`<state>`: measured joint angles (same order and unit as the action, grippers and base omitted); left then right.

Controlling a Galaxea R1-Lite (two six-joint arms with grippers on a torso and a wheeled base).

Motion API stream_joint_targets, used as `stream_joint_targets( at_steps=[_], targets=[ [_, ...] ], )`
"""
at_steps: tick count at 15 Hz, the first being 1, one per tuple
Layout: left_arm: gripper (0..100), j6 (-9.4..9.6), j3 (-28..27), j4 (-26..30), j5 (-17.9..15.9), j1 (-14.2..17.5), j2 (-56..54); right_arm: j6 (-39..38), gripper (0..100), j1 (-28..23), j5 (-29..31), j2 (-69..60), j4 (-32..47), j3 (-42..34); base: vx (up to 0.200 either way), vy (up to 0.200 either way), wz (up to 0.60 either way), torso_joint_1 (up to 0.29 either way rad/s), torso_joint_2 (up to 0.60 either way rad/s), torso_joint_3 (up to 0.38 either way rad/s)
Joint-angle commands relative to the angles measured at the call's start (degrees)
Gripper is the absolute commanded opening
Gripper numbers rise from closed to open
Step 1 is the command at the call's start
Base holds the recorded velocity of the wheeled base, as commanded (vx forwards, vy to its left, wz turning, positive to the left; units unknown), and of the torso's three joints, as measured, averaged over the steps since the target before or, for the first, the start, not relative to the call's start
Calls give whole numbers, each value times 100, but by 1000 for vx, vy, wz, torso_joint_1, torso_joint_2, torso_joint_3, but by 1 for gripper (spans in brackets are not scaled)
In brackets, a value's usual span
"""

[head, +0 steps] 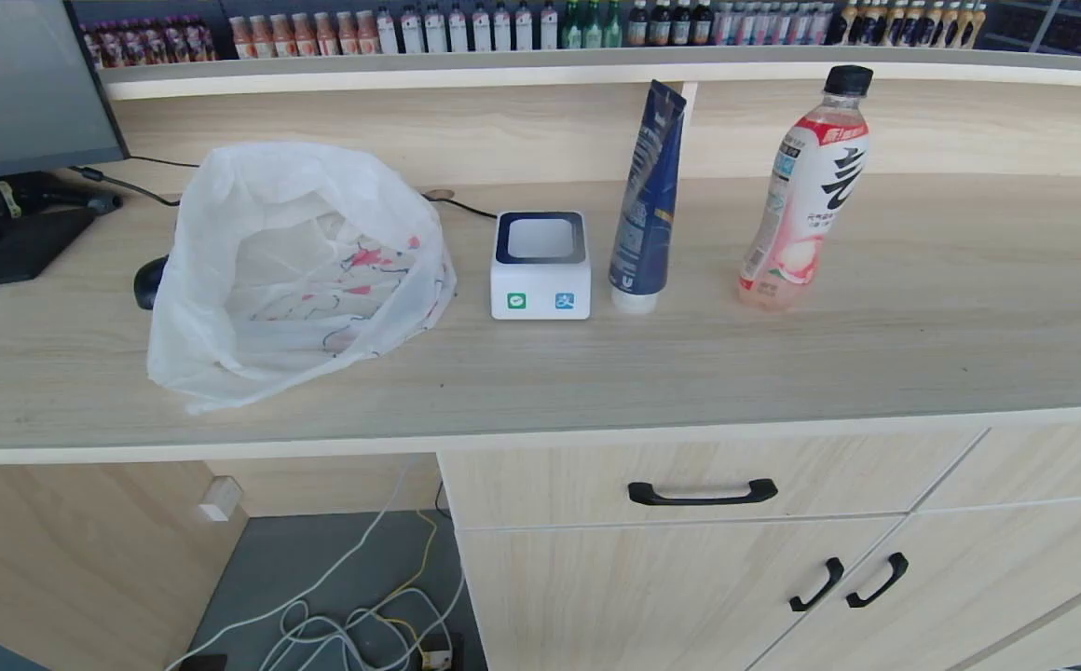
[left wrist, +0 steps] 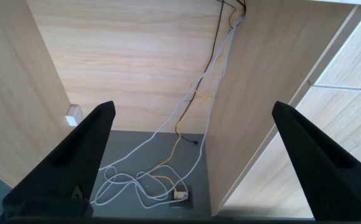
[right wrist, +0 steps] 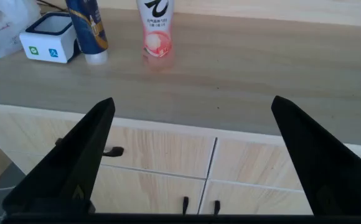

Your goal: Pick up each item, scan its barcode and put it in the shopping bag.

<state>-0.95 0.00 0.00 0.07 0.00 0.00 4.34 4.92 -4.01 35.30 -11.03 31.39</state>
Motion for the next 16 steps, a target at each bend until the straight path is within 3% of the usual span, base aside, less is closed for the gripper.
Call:
stream_joint_targets(
  at_steps=[1, 6, 8, 11, 16],
  targets=[
    [100, -2, 0, 0, 1, 0, 9, 260, 100, 114, 6, 1040, -57, 473, 0, 0, 0, 0, 0, 0],
    [100, -2, 0, 0, 1, 0, 9, 234, 100, 369, 6, 2068, -241, 1115, 0, 0, 0, 0, 0, 0],
    [100, -2, 0, 0, 1, 0, 9, 234, 100, 1186, 85, 2402, -839, 1194, 0, 0, 0, 0, 0, 0],
    [100, -2, 0, 0, 1, 0, 9, 339, 100, 1863, 225, 2745, -1182, 1124, 0, 0, 0, 0, 0, 0],
    [100, -2, 0, 0, 1, 0, 9, 339, 100, 2575, 665, 3940, -2298, 1317, 0, 0, 0, 0, 0, 0]
  ],
)
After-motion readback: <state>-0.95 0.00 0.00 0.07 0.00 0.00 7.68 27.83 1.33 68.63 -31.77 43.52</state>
